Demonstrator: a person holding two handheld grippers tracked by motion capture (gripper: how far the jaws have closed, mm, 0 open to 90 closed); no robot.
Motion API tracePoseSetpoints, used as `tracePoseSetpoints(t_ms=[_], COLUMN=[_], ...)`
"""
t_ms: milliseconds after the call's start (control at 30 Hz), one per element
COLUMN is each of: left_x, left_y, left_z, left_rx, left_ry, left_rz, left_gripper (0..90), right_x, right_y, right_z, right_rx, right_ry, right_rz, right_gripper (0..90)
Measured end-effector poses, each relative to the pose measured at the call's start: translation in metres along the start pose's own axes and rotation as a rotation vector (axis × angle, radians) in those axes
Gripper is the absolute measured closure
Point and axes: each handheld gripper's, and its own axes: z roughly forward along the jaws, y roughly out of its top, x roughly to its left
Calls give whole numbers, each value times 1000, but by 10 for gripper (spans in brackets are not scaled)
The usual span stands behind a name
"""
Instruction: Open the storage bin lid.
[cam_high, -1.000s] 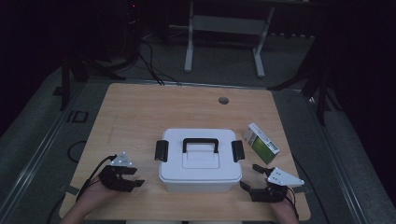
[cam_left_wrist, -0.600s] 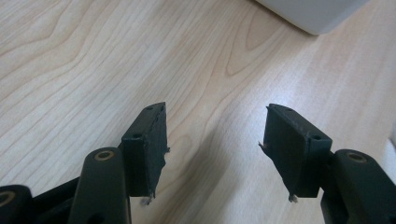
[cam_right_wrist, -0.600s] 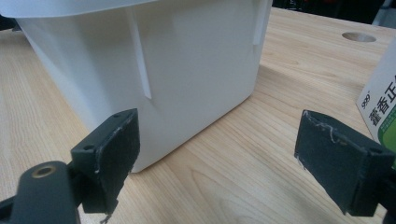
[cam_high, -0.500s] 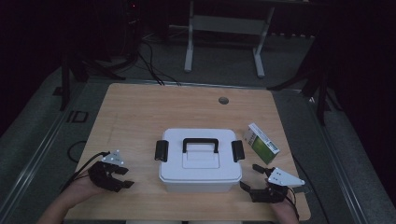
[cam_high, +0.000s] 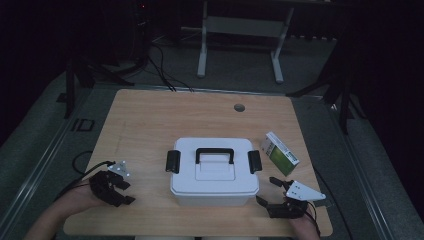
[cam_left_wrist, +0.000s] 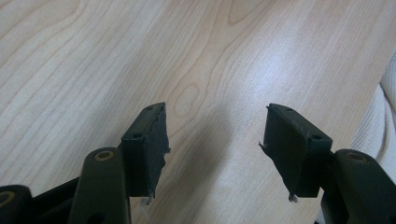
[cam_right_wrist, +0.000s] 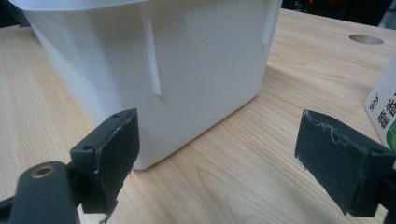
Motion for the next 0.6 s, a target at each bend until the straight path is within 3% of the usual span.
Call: tracePoseSetpoints(t_ms=[233,367,600], left_x=[-3,-9,-16], left_y=[10,26,44], left_z=[-11,-33,-50], left_rx=[24,39,69], left_ry=[0,-14,-15], left_rz=[33,87,143], left_gripper=[399,399,399], right_x=[-1,-1,-1], right_y=[-1,-2,-2], right_z=[-2,-3,-3], right_rx=[-5,-11,-10], right_ry=[8,14,14], right_rz=[14,18,21], right_gripper=[135,135,135])
